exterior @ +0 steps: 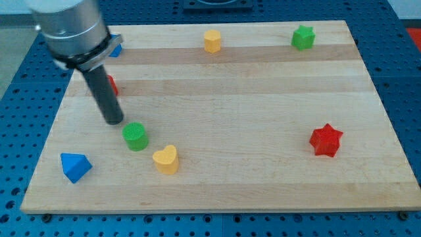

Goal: Slide the green circle to the center right

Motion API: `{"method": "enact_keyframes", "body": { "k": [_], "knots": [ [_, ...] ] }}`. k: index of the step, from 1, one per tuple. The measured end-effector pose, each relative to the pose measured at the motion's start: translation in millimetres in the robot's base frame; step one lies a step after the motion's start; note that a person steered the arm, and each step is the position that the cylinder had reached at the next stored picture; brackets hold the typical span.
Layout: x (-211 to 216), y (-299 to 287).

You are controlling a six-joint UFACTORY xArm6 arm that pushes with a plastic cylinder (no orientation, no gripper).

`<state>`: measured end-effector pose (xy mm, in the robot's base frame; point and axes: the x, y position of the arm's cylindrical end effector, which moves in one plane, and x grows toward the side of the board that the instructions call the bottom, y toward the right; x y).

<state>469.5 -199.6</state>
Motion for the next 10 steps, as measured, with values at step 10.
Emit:
{"method": "enact_keyframes", "body": {
  "k": [10],
  "knots": [
    [-18.5, 105.5]
  ]
}}
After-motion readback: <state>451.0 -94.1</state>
